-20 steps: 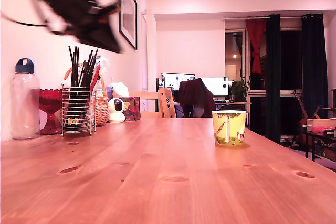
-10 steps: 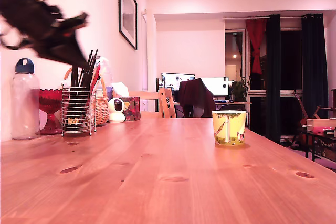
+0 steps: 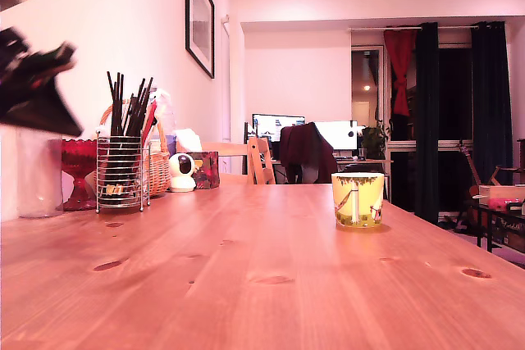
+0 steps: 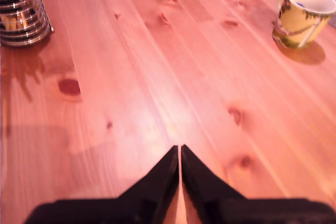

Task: Pick the coffee capsule and then drop it inside the coffee cup in front of you

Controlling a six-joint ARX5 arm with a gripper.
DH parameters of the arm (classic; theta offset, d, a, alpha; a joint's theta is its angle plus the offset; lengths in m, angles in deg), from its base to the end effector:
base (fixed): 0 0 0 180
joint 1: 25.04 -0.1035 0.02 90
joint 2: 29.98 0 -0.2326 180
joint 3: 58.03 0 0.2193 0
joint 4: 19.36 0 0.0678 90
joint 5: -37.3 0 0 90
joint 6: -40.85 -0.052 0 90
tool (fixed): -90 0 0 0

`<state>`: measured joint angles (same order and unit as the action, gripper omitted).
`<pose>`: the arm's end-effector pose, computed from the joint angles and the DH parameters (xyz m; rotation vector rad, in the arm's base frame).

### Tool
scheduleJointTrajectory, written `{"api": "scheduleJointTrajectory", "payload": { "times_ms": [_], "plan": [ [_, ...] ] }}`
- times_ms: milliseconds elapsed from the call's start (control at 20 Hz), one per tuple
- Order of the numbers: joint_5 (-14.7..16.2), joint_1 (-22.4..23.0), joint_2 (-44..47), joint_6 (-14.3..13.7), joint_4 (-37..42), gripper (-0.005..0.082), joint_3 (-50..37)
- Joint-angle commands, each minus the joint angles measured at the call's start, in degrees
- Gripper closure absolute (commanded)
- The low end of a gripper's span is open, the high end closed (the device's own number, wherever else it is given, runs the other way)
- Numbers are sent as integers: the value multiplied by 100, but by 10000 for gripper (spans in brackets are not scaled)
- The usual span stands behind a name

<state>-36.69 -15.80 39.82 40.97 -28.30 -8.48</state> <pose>0.2427 -0.0540 0.1884 -0.0323 0.5131 -0.4305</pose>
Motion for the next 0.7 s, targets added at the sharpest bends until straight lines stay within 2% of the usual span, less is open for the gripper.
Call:
{"api": "scheduleJointTrajectory", "payload": {
  "times_ms": [0,200,350,650],
  "plan": [
    [22,-66,-179,149,254,788,-391],
    [66,-107,-570,345,763,788,-1126],
    [63,-173,-931,592,1099,788,-1644],
    [66,-203,-2085,680,1143,788,-2328]
  ]
}}
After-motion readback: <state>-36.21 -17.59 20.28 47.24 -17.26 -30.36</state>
